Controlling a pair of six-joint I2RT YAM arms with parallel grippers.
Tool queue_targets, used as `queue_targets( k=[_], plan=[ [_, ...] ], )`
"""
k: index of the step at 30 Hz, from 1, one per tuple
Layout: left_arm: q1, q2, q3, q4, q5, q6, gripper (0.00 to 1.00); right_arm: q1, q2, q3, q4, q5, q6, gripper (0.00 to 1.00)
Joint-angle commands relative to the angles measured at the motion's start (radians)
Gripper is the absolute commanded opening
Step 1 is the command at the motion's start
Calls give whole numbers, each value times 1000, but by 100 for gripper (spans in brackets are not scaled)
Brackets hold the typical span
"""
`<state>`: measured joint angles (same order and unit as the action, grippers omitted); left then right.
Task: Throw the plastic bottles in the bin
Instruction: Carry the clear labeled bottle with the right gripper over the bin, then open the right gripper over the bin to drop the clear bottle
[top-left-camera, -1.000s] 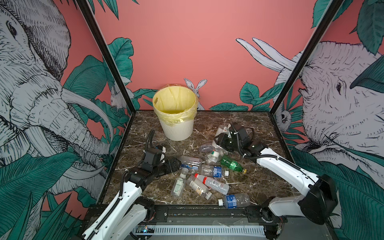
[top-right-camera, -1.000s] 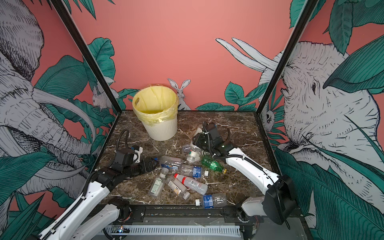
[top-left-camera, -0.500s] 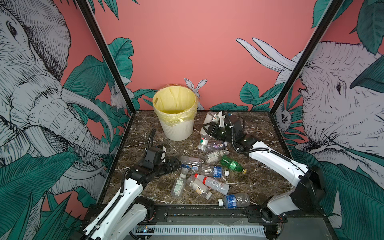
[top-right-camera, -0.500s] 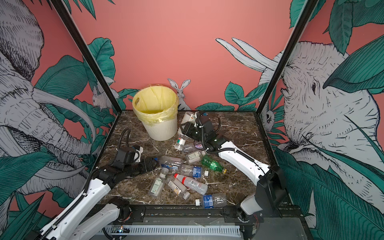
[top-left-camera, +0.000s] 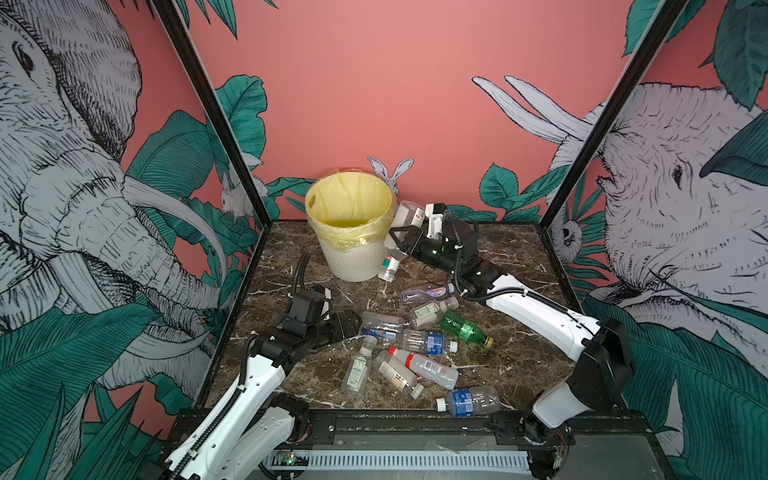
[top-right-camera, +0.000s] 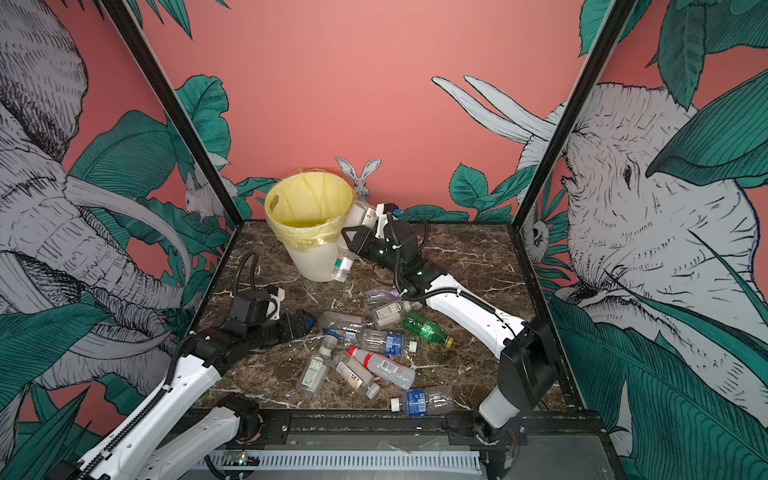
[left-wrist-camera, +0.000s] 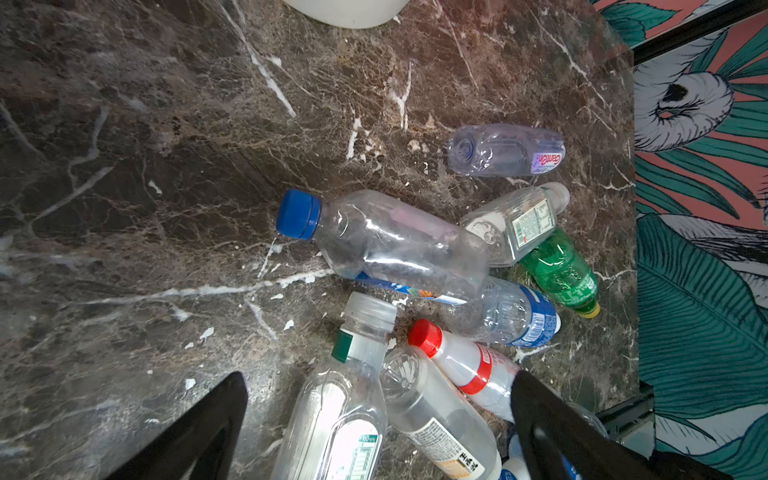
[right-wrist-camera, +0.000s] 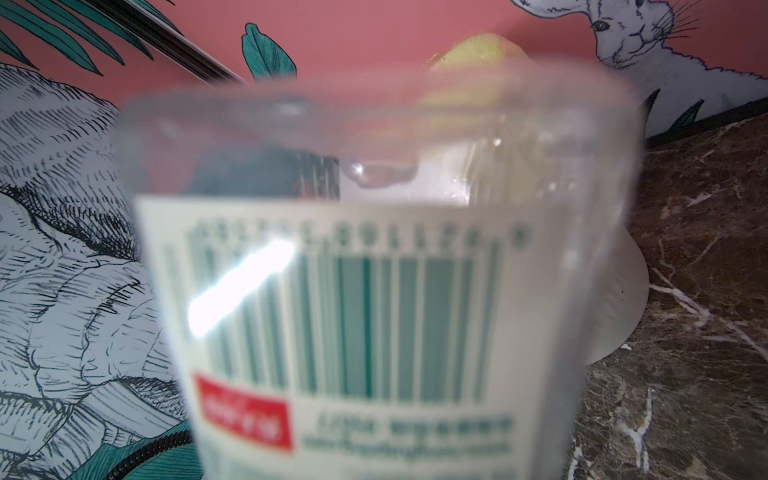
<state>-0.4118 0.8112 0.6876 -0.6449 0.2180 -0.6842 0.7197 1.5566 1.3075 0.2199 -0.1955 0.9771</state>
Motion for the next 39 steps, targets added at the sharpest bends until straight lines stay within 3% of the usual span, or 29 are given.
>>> queue_targets(
  k=[1,10,16,19,24,25,26,28,29,31,33,36,39],
  plan=[
    [-1,-11,7,-21,-17,17,99,4,-88,-70,90,2,-54,39],
    [-1,-26,-23,-36,-23,42,99,4,-267,-205,48,39,-116,39],
    [-2,-46,-33,-50,-17,38,99,5,-200,-52,1,30,-145,39],
    [0,-61,-29,-57,-19,32,99,6,-71,174,-54,-4,-164,39],
    [-1,-74,-26,-58,-11,6,99,9,300,706,-204,38,-205,40],
    [-1,-73,-24,-60,-9,1,99,8,385,844,-283,69,-221,46],
    [-1,-73,-21,-61,-8,-1,99,6,502,1051,-386,84,-258,59],
    [-1,-75,-15,-69,-15,-7,99,-1,762,1501,-611,126,-275,98],
    [-1,-75,-12,-73,-17,-9,99,-7,880,1704,-669,129,-255,99],
    [0,-78,-6,-78,-17,-12,99,-21,974,1843,-663,104,-198,99],
    [1,-84,0,-84,-16,-12,99,-19,885,1680,-610,98,-208,99],
    [1,-90,7,-94,-15,-3,99,4,585,1144,-302,114,-268,99],
    [0,-94,9,-101,-17,9,99,11,414,944,-251,132,-315,99]
  ],
)
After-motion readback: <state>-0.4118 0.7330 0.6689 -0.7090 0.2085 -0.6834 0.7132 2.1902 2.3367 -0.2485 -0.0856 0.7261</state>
